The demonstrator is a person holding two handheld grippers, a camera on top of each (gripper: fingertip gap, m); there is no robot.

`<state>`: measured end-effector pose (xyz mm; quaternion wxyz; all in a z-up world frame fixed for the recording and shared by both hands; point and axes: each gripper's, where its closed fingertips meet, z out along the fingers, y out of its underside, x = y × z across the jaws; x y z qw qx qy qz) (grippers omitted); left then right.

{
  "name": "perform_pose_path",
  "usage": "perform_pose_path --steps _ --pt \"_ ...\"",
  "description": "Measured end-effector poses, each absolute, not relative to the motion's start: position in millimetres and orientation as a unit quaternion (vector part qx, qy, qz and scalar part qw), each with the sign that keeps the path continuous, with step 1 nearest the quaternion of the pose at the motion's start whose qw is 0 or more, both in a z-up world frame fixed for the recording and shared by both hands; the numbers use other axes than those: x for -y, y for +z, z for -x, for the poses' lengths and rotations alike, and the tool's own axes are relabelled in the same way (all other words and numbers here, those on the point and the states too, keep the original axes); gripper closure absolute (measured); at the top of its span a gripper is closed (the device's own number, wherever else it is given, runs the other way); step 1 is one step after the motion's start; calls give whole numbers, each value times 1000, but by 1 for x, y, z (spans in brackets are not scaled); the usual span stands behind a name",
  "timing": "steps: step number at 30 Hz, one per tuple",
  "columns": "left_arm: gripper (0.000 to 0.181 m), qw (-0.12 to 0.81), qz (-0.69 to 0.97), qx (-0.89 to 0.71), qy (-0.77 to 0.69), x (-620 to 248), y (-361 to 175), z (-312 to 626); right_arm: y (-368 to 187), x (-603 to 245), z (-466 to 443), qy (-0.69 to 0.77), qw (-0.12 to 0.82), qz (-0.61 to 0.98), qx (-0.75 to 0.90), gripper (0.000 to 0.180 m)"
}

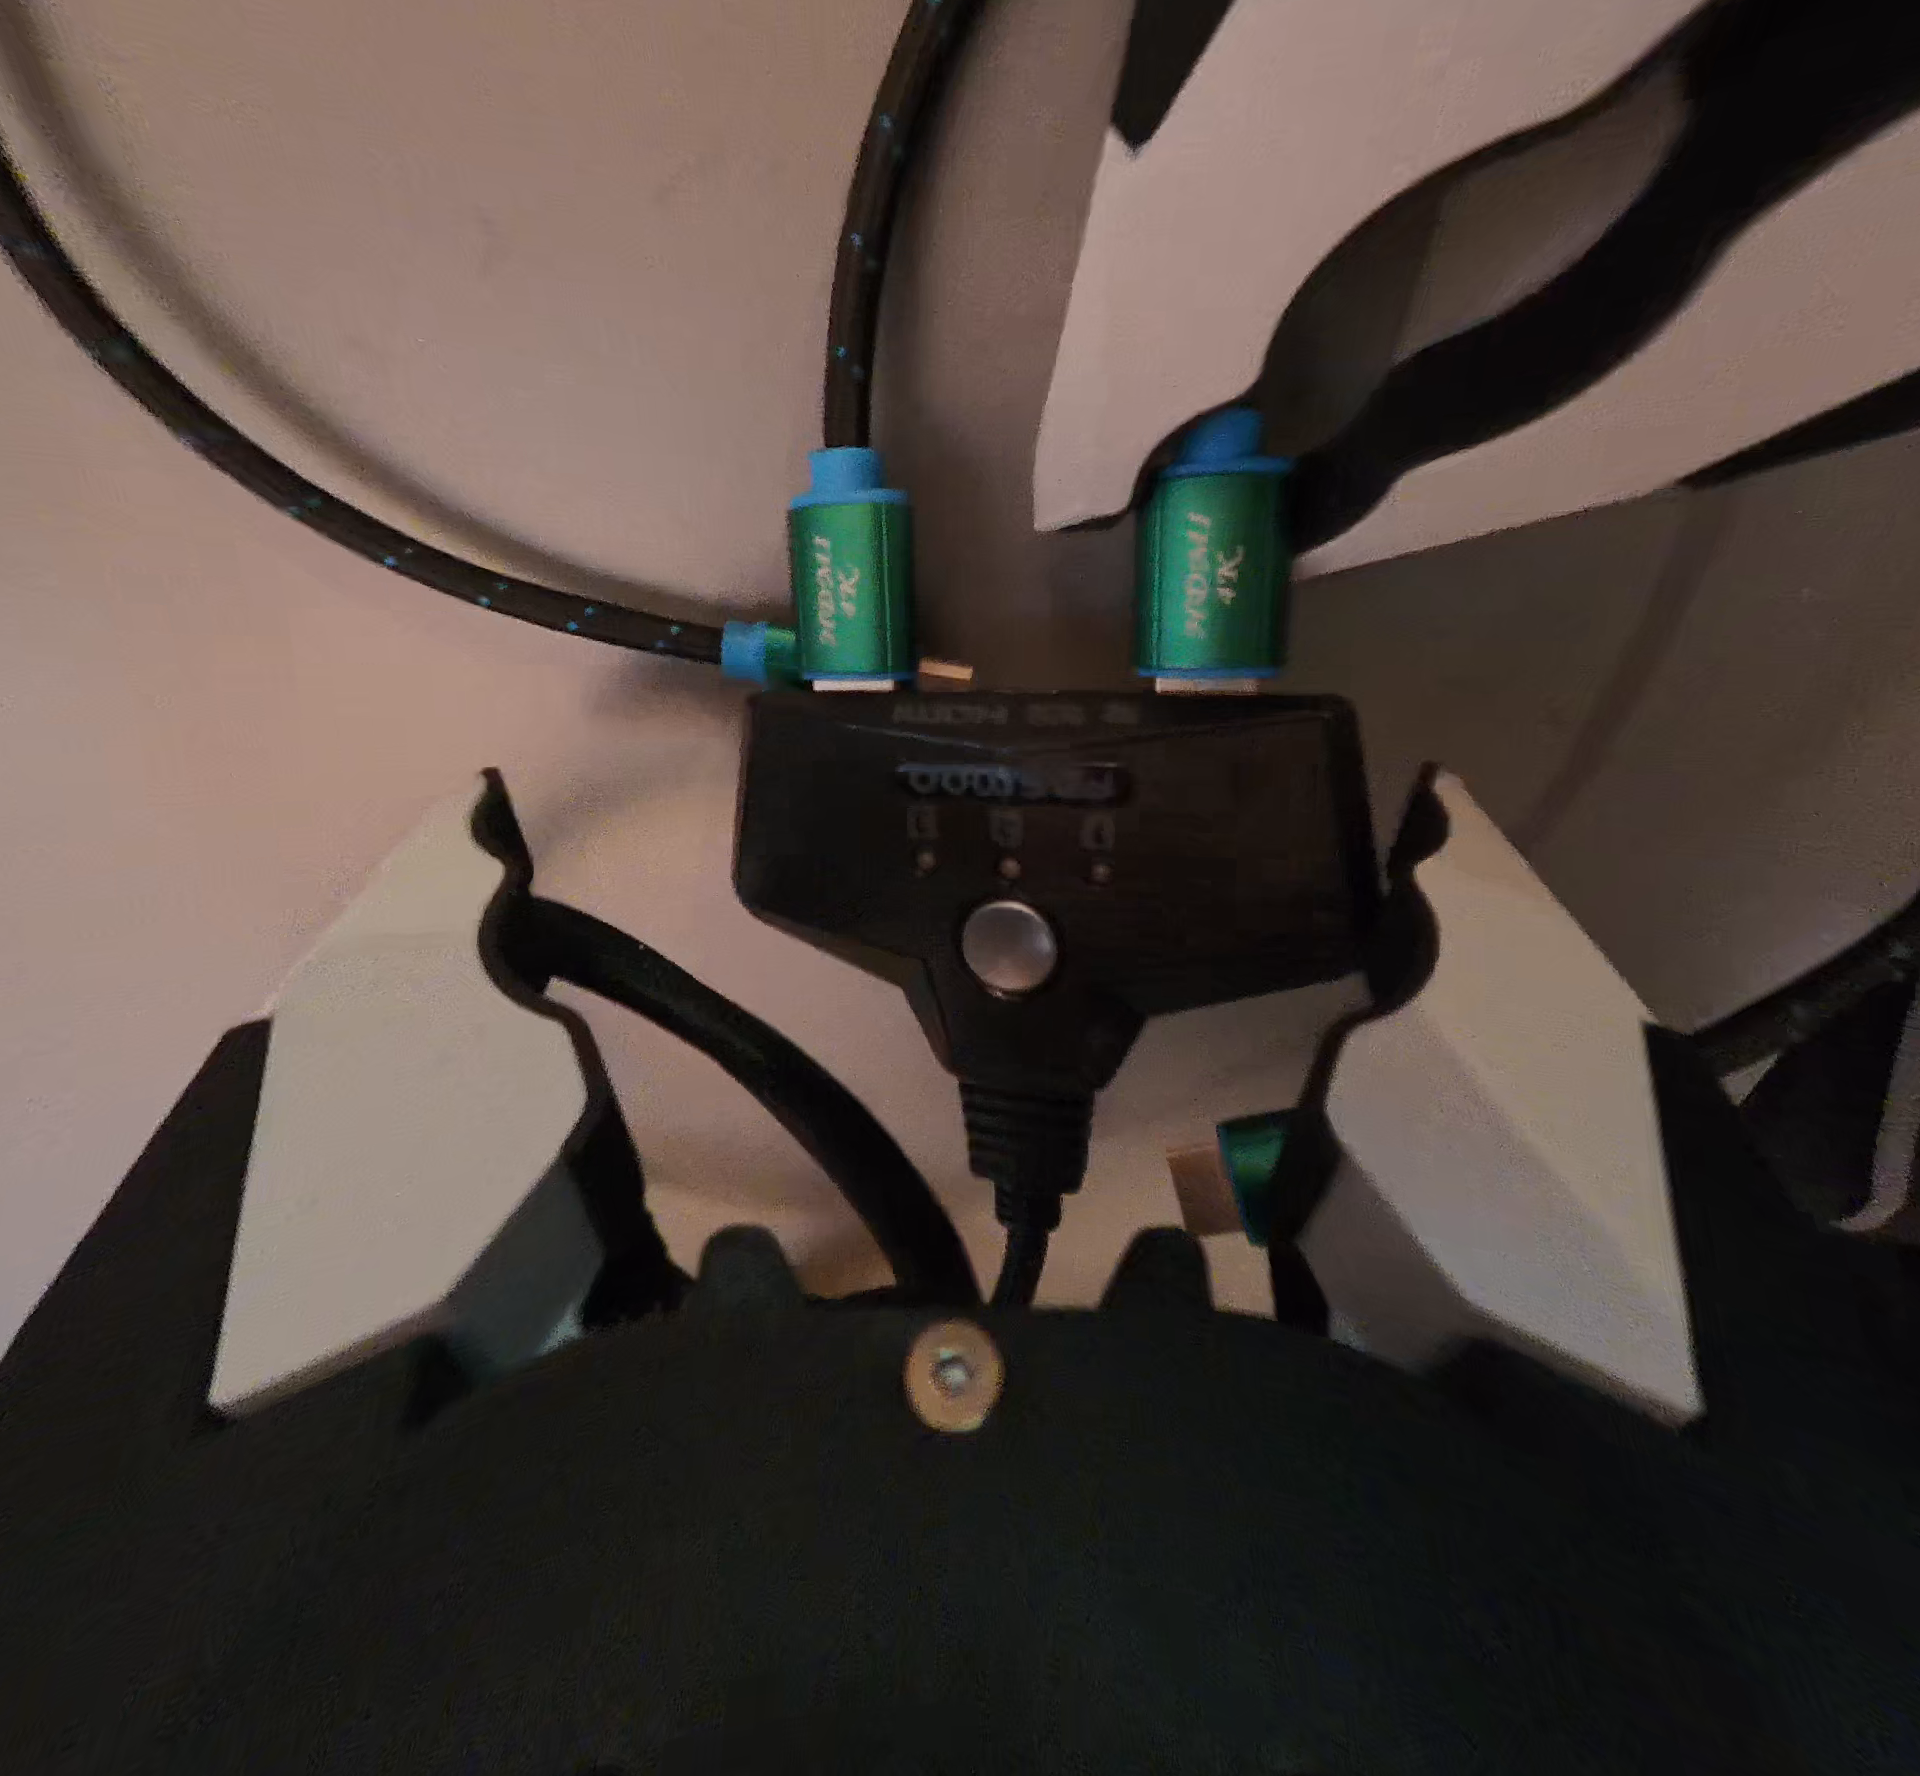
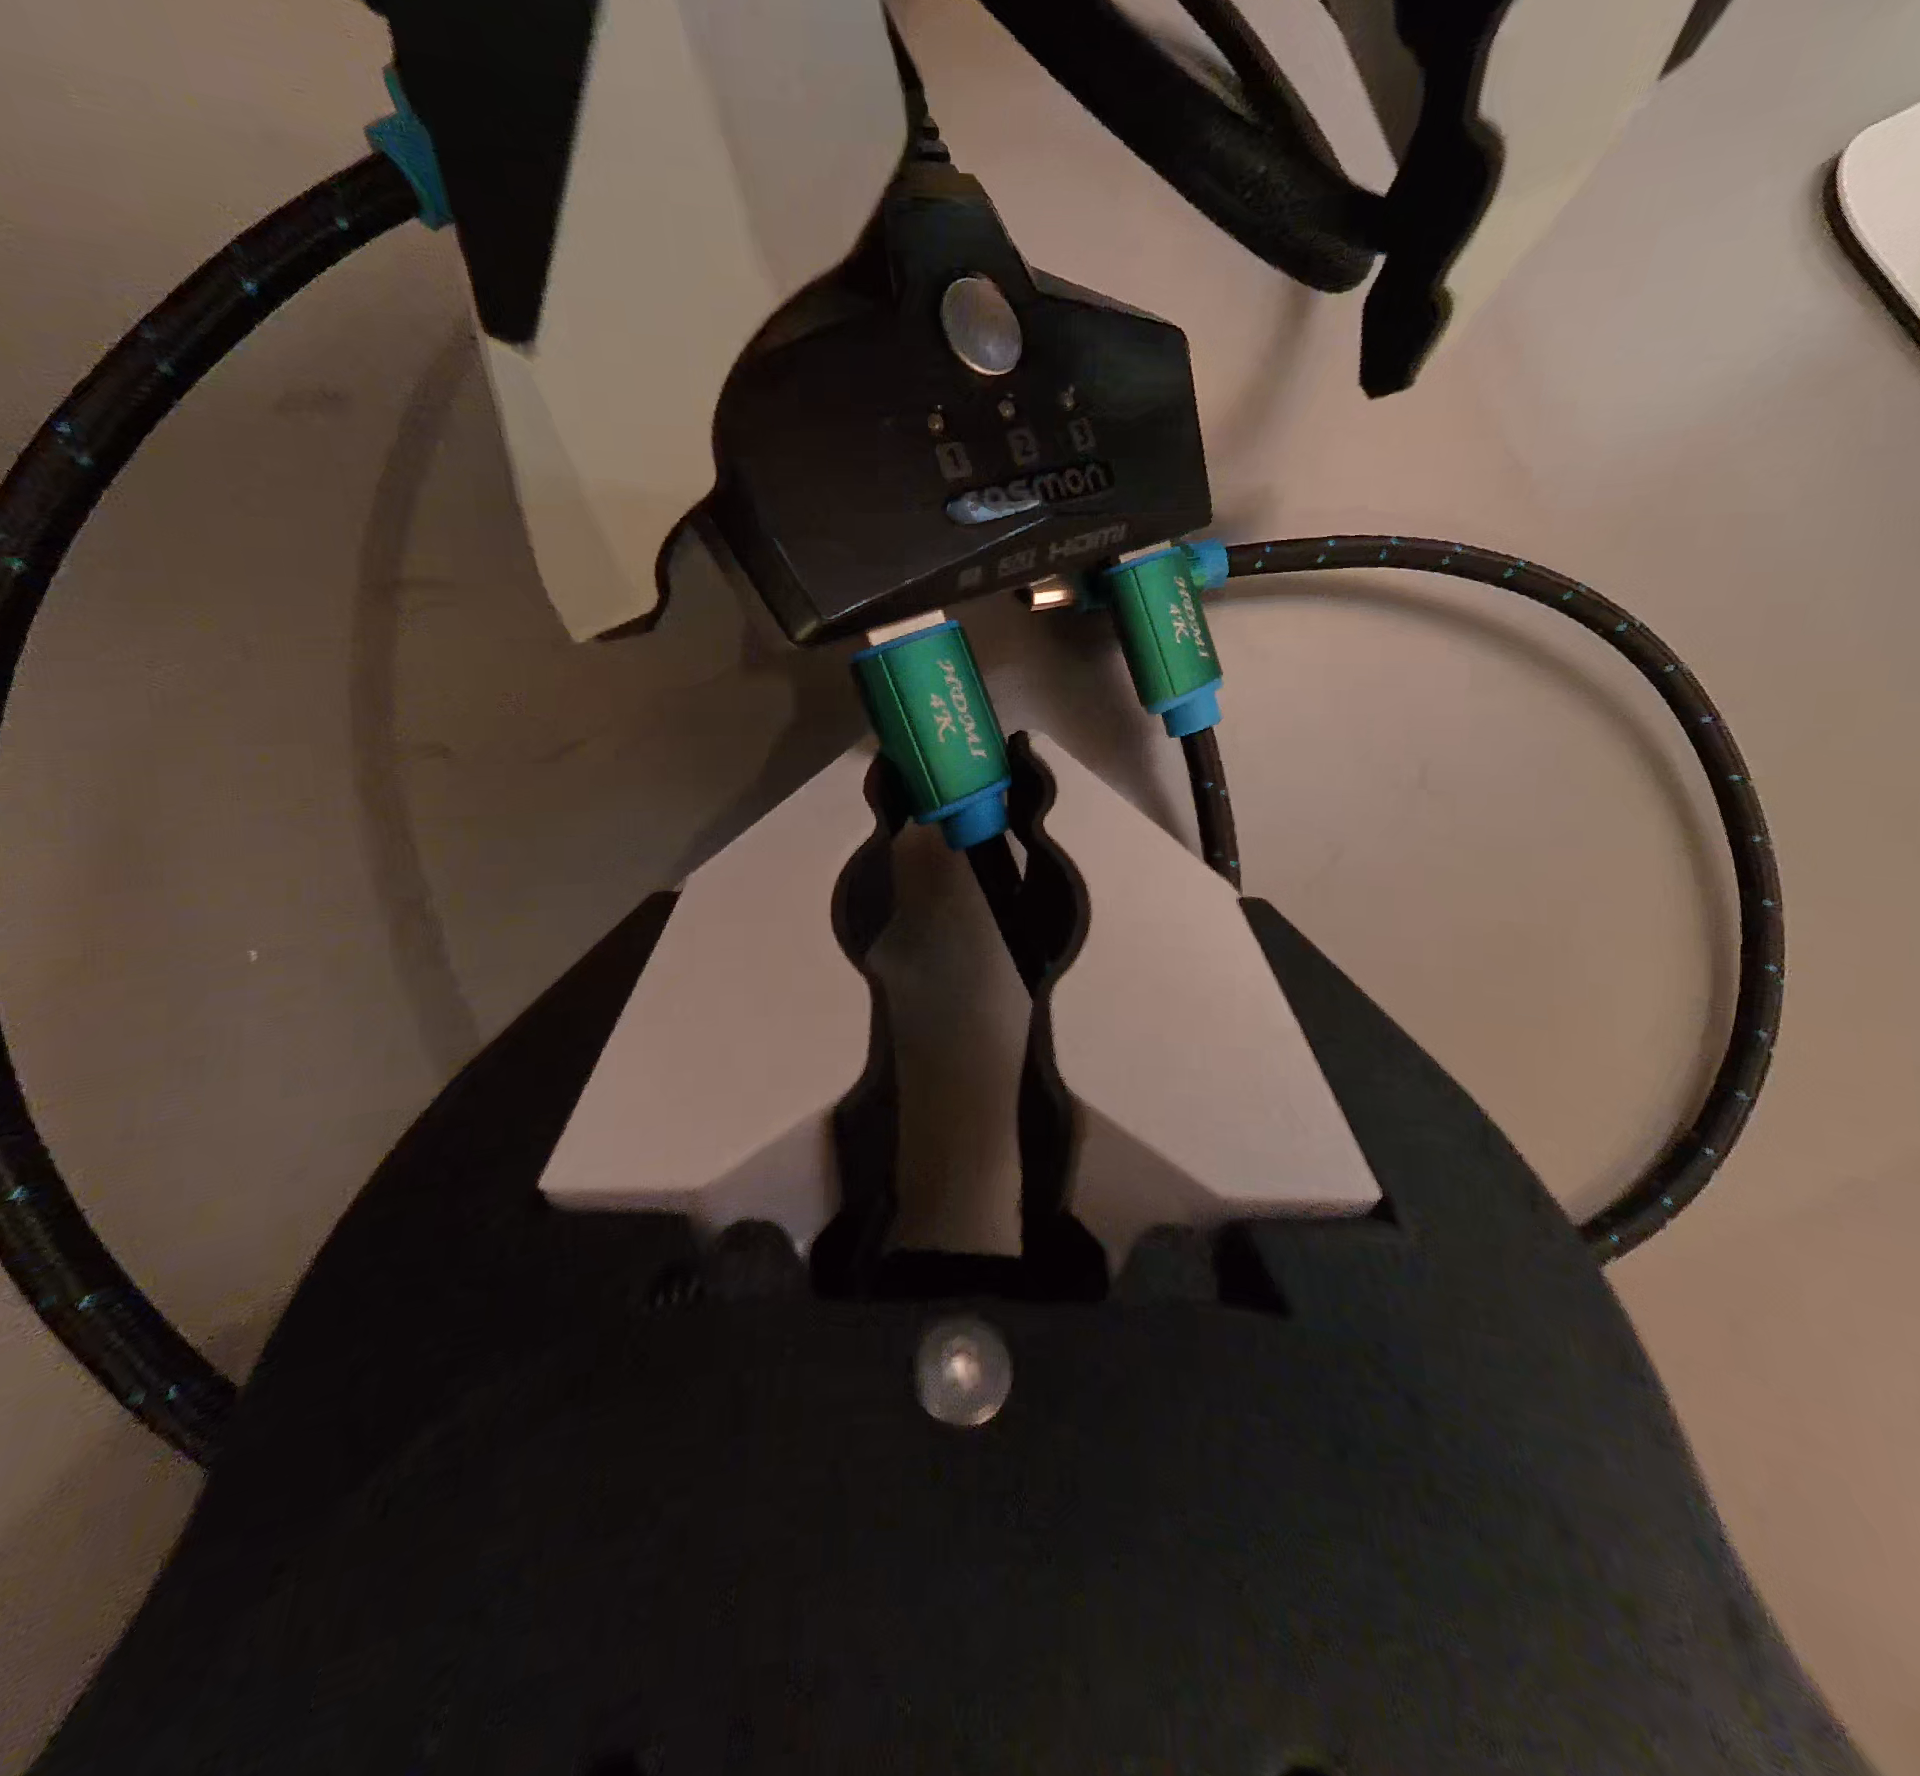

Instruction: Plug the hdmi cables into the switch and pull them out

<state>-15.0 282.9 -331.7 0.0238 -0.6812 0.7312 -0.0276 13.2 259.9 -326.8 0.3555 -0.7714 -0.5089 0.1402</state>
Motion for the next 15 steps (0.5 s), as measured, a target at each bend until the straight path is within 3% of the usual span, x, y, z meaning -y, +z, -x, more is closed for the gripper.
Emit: perform_pose_path --steps 1,15 --pt "29 12 681 -732 -31 -281 -336 16 -328 -260 -13 137 356 770 511 164" --pt "25 -46 666 -743 -51 -271 -341 23 -306 -273 -17 143 422 759 475 165"
